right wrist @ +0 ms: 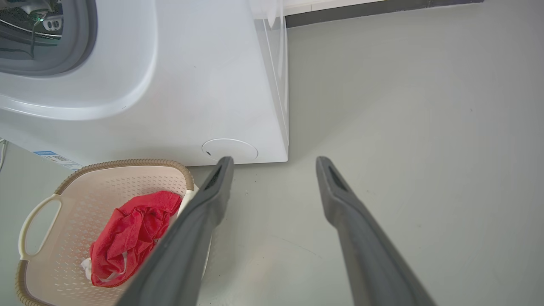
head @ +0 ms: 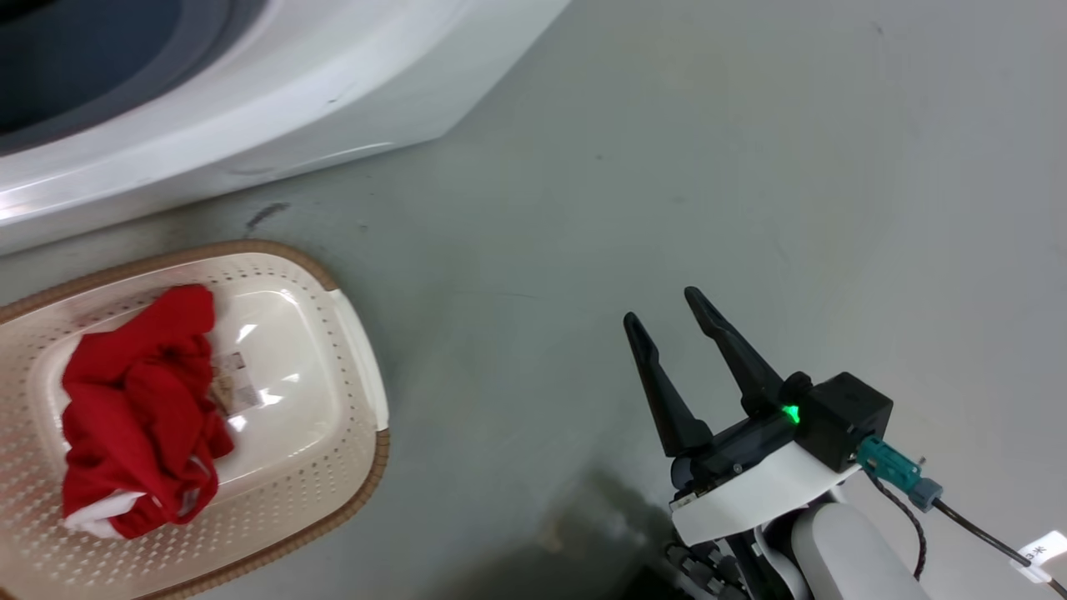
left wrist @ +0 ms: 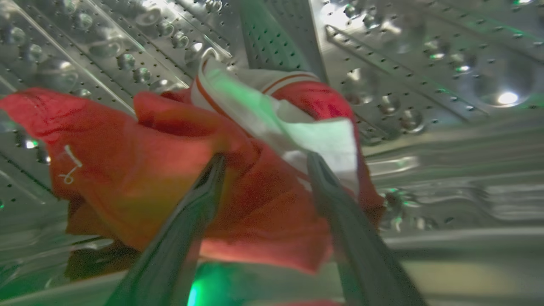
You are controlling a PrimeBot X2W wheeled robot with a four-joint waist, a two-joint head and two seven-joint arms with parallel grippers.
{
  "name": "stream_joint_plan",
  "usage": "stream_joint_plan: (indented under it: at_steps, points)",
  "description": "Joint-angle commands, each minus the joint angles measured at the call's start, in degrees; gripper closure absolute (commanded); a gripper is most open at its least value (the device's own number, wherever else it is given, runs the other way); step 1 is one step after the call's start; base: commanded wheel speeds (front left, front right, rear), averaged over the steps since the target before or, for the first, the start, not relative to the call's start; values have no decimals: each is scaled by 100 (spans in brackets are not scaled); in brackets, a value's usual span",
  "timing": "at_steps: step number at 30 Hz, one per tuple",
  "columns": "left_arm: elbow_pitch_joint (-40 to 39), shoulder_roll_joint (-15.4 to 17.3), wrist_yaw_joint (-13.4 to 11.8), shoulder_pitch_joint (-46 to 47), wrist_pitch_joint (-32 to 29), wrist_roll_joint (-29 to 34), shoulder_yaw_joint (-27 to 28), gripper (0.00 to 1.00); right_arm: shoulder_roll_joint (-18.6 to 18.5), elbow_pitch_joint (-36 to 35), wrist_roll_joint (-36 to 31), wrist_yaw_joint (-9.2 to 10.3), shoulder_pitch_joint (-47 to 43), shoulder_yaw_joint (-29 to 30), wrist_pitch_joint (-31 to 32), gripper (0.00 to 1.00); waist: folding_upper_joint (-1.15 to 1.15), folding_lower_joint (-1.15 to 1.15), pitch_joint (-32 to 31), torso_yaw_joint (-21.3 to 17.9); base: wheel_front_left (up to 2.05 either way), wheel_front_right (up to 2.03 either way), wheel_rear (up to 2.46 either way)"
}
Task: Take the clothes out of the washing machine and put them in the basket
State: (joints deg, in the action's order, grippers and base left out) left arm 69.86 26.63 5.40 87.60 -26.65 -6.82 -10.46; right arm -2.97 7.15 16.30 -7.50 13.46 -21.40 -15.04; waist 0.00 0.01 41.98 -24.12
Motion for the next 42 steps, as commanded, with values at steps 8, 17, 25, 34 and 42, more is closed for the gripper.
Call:
stream_joint_plan:
  at_steps: [8, 17, 25, 34, 42]
  points:
    - [150, 272, 12, 94, -916, -29, -89, 100, 17, -96, 121, 3, -35, -143, -18, 0, 0, -1, 152, -264, 0, 0, 0]
    - [-401, 282, -338, -60, -542, -68, -115, 100, 16, -76, 130, 3, 41, -145, -19, 0, 0, -1, 14, -206, 0, 0, 0]
    - [-1051, -55, -637, -807, 881, -191, -96, 100, 14, -19, -178, 3, 89, 139, -18, 0, 0, -1, -468, 244, 0, 0, 0]
    - [-1199, -599, -695, -1849, 2457, -362, -163, 100, 11, 130, -549, 3, -61, 506, -17, 0, 0, -1, -1450, 799, 0, 0, 0]
    - [-1152, -955, -529, -2663, 3500, -571, -166, 100, 10, 165, -768, 3, -418, 852, 50, 0, 0, -1, -2389, 1140, 0, 0, 0]
